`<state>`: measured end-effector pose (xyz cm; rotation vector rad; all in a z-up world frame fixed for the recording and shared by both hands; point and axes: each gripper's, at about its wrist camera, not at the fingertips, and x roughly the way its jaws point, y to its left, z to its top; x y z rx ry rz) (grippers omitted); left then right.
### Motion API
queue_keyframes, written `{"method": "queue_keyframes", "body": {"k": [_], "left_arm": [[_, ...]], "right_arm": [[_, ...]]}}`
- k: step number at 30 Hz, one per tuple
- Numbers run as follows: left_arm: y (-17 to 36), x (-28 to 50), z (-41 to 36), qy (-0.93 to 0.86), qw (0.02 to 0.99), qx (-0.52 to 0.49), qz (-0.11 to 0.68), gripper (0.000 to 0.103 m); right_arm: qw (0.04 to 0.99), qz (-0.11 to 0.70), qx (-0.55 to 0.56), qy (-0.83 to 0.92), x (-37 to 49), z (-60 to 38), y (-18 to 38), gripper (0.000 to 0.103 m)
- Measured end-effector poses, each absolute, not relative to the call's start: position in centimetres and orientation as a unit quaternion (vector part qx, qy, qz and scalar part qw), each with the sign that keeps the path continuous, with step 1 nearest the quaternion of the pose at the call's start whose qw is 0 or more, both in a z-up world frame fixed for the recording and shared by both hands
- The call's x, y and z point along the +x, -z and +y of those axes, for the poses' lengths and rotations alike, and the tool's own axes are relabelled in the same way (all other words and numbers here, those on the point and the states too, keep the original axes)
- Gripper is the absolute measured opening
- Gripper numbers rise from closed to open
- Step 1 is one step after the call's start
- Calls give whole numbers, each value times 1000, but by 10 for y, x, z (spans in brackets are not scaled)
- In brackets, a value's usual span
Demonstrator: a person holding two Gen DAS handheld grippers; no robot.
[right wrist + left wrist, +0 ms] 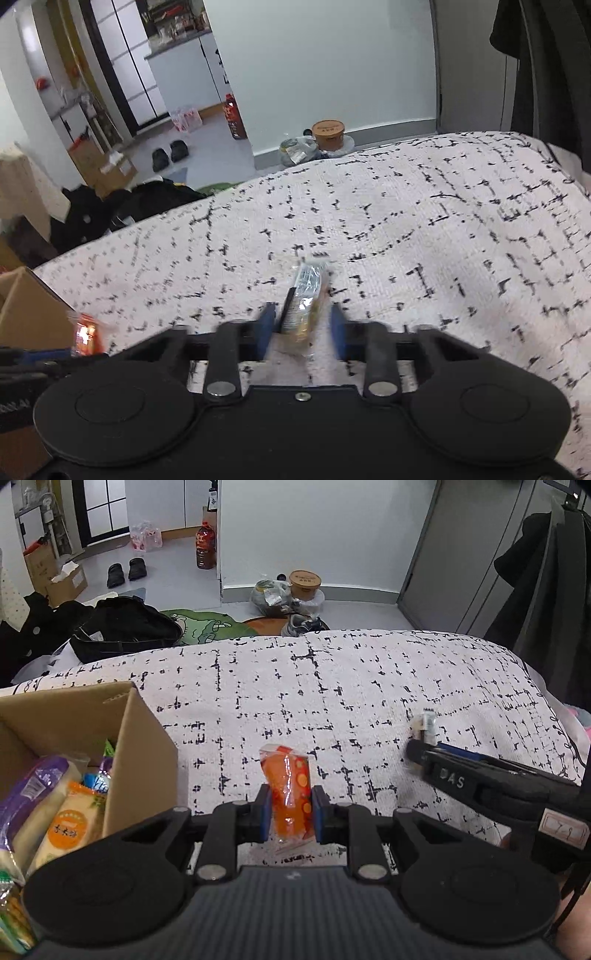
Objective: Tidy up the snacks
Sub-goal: 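Grasp the orange candy with the left tool while the right tool grasps the clear stick pack, then carry both snacks into the cardboard box and open both tools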
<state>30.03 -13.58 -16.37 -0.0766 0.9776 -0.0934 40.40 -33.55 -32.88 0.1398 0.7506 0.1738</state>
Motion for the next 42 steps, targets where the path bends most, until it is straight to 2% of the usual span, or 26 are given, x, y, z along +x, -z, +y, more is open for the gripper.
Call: {"method": "queue_keyframes", "body": {"k": [9,26,42], "left_arm": [[156,296,-135,55,885,-37,461,21],[92,273,-121,100,902,-28,418,21],[48,239,-62,71,922,-36,378,21]], "right_arm": [[923,368,71,-86,382,-350,309,19],[936,323,96,-100,339,-342,240,19],[940,295,94,-142,309,-301,211,19]]}}
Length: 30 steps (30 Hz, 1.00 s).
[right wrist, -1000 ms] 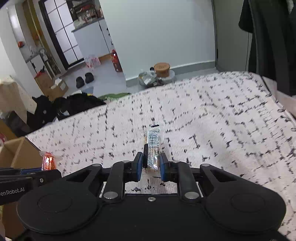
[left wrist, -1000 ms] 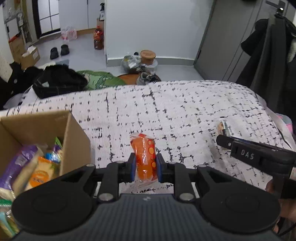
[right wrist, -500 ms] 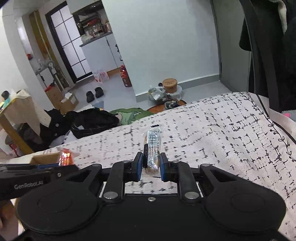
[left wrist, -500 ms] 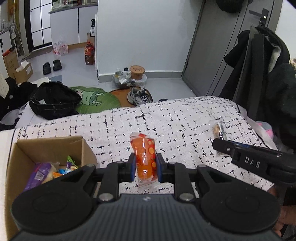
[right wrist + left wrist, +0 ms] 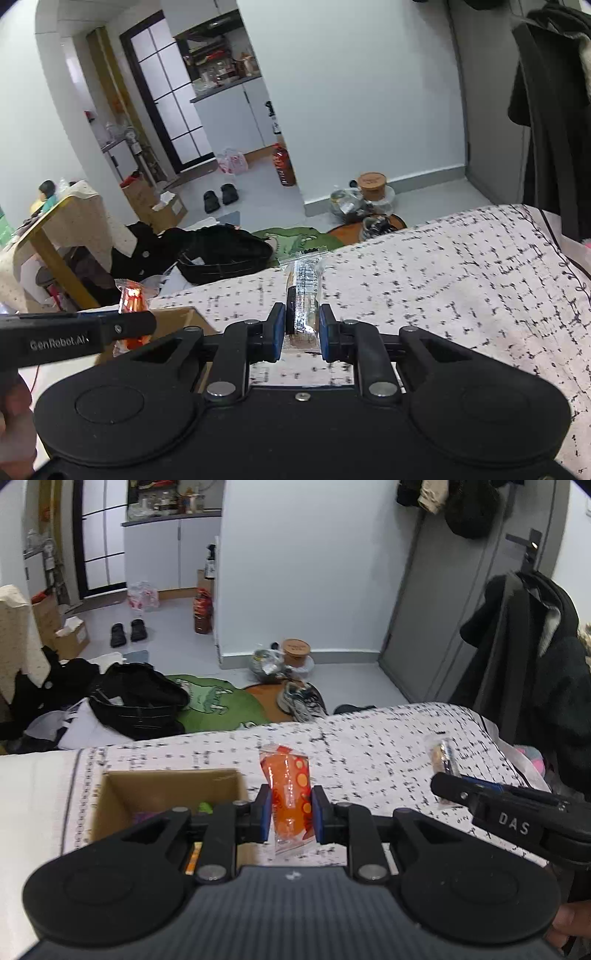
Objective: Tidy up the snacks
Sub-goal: 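Carry both snacks into the cardboard box and open both tools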
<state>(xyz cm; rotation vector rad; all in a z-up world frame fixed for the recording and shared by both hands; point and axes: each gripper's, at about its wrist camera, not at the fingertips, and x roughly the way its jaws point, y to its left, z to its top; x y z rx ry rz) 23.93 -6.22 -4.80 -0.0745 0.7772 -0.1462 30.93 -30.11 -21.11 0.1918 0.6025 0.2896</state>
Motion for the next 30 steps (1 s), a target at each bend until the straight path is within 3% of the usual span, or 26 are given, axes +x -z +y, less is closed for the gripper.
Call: {"method": "queue_keyframes", "body": {"k": [11,30], "left_arm": [[41,220,-5,30,925,-56,374,21],[76,202,52,21,916,-101,388,21]], "right_arm": [[935,295,81,-180,297,-259,202,19],[919,321,54,-222,289,-181,218,19]]}}
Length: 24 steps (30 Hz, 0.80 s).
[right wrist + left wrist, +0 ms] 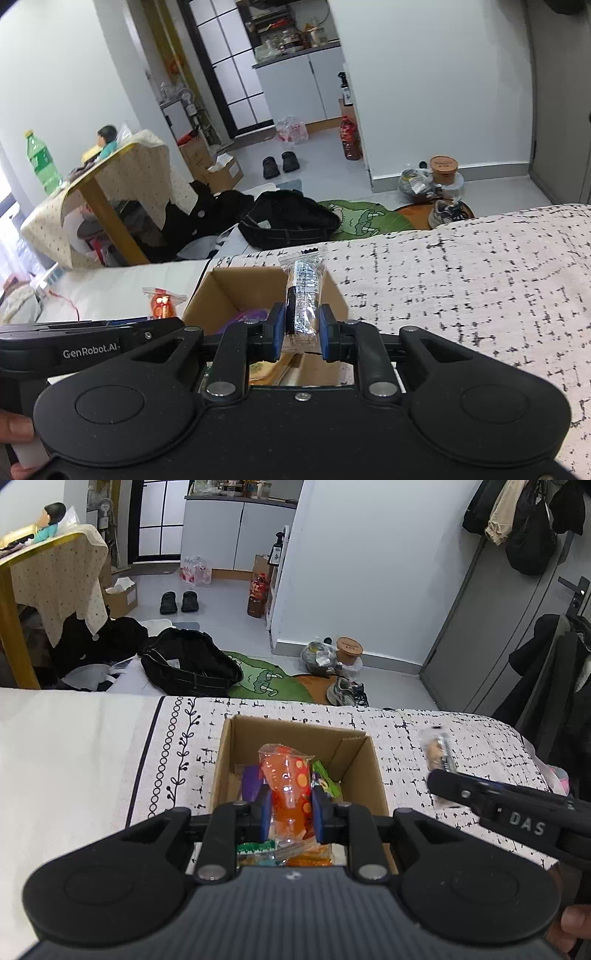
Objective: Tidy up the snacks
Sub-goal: 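Carry both snacks into the cardboard box and open both tools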
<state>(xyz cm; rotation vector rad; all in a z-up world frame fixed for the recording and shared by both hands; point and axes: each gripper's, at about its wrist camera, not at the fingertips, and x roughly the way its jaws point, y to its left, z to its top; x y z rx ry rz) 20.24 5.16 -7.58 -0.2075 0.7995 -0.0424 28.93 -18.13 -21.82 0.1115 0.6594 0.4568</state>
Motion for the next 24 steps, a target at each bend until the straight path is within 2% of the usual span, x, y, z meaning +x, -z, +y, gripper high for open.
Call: {"method": "queue_keyframes", "body": {"k": [13,20,24], "left_arm": [[98,200,72,23,910,-139,389,21],[103,200,75,30,906,-150,396,21],[105,202,70,39,903,-151,400,21]], "right_arm": [[914,334,31,-228,306,-146,240,20],[918,327,27,-222,306,-146,242,31],[919,331,37,-208,304,-160,243,31]]}}
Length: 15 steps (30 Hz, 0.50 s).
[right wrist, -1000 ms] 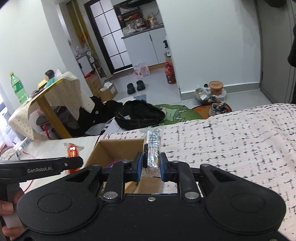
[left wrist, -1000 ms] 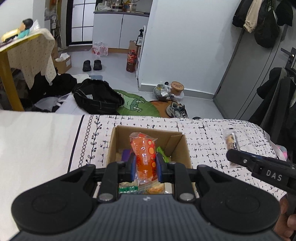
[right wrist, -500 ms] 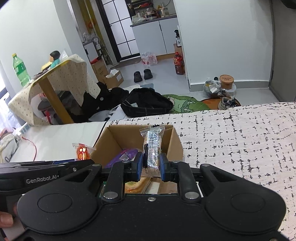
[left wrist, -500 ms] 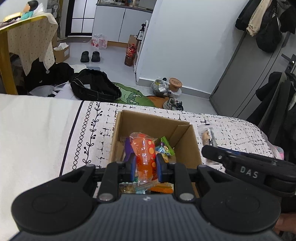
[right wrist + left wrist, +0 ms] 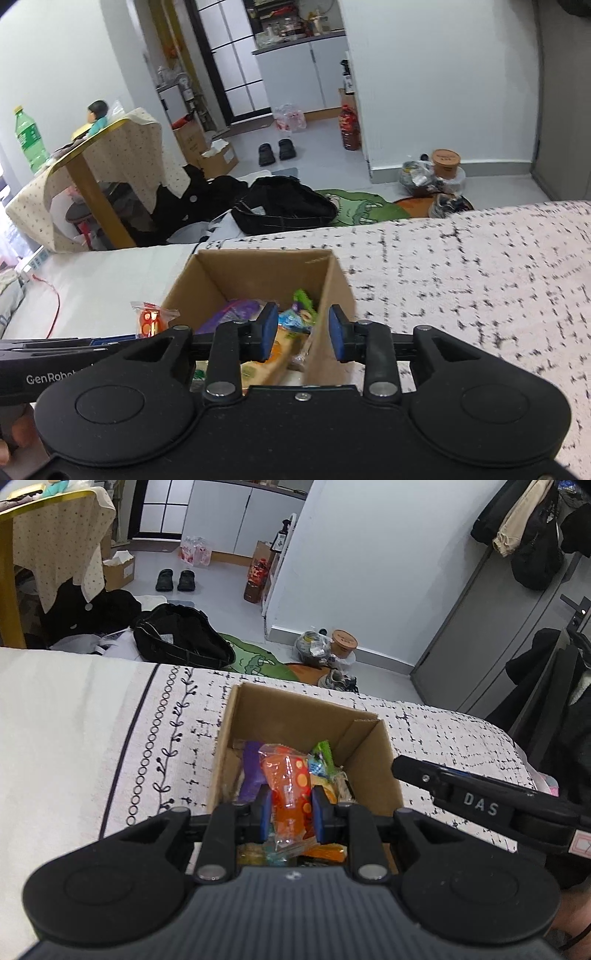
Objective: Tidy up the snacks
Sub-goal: 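Carry both snacks into the cardboard box and open both tools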
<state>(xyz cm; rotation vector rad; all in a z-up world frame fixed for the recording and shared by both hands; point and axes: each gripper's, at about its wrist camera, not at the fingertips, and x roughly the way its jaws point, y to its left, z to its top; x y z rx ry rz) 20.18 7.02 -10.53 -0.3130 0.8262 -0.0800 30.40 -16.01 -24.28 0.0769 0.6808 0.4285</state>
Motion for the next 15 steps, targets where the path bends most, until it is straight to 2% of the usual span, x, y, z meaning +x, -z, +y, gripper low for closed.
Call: {"method": "queue_keyframes", "body": {"k": [10,15], "left_arm": [[100,205,42,85,901,-158,396,22],[100,207,32,104,894,-174,400,28]], "right_arm": [[922,336,50,-184,295,-190,238,36],[926,334,51,-172,289,-204,233,42]]}}
